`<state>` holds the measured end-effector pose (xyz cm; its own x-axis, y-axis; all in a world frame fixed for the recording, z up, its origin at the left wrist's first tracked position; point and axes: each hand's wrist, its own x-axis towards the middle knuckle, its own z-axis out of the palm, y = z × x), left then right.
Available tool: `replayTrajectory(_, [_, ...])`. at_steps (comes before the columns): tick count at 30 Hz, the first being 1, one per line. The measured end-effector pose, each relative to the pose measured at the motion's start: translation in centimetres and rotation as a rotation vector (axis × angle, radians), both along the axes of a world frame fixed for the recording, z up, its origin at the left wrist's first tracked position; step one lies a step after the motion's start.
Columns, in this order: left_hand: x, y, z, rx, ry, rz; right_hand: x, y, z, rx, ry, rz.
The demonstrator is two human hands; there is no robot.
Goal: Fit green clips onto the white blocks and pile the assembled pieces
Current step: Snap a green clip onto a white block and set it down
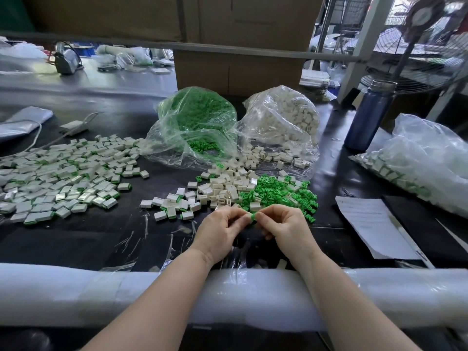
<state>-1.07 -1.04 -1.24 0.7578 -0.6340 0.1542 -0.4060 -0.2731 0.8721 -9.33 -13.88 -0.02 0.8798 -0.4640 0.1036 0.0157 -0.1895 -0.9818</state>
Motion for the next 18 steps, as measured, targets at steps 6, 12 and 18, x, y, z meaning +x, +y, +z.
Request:
replayTrajectory(6, [0.28,0.09,-0.25,0.093,0.027,-0.033,0.26,0.06,-0.20,-0.083,0.042,-0.016])
replayTrajectory(12, [0.27,0.23,-0.11,0.149,-0.001,-0.022,0.28,0.03,-0.38,-0.197,0.113,0.020])
replayTrajectory(18, [0.24,0.28,-0.22,0.185,-0.011,-0.027,0.26,0.06,-0.23,-0.204,0.156,0.048])
